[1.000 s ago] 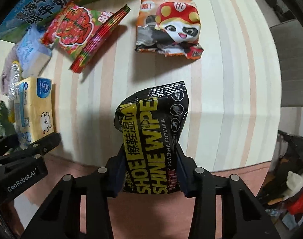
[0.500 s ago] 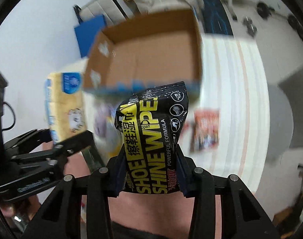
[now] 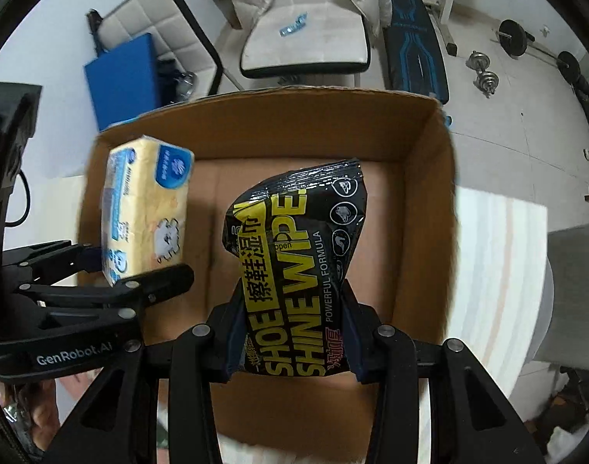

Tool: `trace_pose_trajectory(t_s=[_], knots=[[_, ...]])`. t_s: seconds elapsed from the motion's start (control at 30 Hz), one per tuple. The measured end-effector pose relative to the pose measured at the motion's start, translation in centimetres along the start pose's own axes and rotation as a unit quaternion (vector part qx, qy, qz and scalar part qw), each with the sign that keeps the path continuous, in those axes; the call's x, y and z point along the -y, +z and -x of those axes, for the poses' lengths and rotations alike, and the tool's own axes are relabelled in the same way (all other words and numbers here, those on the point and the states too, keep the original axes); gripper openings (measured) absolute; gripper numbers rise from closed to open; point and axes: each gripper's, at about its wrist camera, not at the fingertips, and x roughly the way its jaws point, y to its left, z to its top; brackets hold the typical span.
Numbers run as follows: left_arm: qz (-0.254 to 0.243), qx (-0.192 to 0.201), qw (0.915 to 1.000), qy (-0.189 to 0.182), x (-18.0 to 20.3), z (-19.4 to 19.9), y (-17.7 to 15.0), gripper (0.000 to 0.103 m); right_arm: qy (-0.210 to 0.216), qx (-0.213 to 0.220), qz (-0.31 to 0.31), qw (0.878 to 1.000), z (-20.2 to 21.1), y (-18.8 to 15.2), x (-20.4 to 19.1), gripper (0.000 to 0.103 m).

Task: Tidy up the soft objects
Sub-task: 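Carry both packs into the cardboard box and open both tools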

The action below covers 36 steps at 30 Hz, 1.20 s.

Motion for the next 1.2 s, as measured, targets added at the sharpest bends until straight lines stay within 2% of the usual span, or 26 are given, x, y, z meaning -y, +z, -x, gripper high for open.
trace_pose_trajectory(t_s=[0.1,0.17,0.27,0.4,0.47,0.53,0.6,0.67,0.77,0.87,0.97,1.03,1.1,1.13,1.2], knots=[[-0.003,-0.021,0.9998,-0.007,0.0,-1.5,2.0,0.061,-0.01,-0.011,-0.002,1.0,-1.6,3.7,0.1,0.045],[-0.005,-0.026,0.9996,-0.007,0.8,-1.9,2.8,0.061,-0.016,-0.015,-0.004,1.0,-2.7,4.6,0.4,0.045],[-0.012,-0.037,0.9992,-0.01,1.6,-2.5,2.8,0.062,-0.023,-0.017,-0.007,1.0,-4.1,6.4,1.0,0.045],[-0.015,-0.048,0.9987,0.008,2.0,-3.3,2.3,0.062,-0.02,-0.035,-0.01,0.999,-5.7,7.8,1.6,0.05],[-0.009,-0.051,0.9986,0.013,1.9,-3.4,2.0,0.065,-0.027,-0.039,-0.009,0.999,-5.9,7.7,1.6,0.056],[0.0,-0.05,0.9985,0.022,1.7,-3.5,2.3,0.082,-0.025,-0.039,-0.01,0.999,-5.5,7.3,1.4,0.059],[0.008,-0.045,0.9987,0.023,1.4,-3.2,1.9,0.088,-0.018,-0.04,-0.014,0.999,-5.3,7.2,1.5,0.063],[0.014,-0.038,0.9989,0.023,1.3,-2.8,1.6,0.09,-0.015,-0.041,-0.014,0.999,-4.6,6.7,1.2,0.068],[0.02,-0.019,0.9989,0.038,1.2,-1.5,0.9,0.091,-0.027,-0.04,-0.01,0.999,-3.9,6.4,0.5,0.086],[0.021,0.0,0.9985,0.051,1.2,-0.3,0.3,0.096,-0.028,-0.041,-0.01,0.999,-3.3,5.8,0.1,0.09],[0.022,0.017,0.9978,0.06,0.9,1.4,-0.9,0.097,-0.034,-0.04,-0.01,0.999,-2.6,4.9,-0.2,0.103],[0.024,0.027,0.9979,0.054,0.5,2.9,-2.0,0.103,-0.034,-0.036,-0.009,0.999,-2.0,4.2,-0.4,0.103],[0.023,0.035,0.9977,0.053,1.0,4.1,-3.5,0.103,-0.032,-0.035,-0.01,0.999,-1.4,3.4,-0.8,0.103],[0.023,0.039,0.9976,0.051,-0.5,4.0,-2.7,0.103,-0.03,-0.033,-0.009,0.999,-1.2,3.1,-1.0,0.103],[0.019,0.051,0.9971,0.054,-0.5,5.0,-3.9,0.103,-0.028,-0.026,-0.008,0.999,-0.2,2.2,-1.4,0.103]])
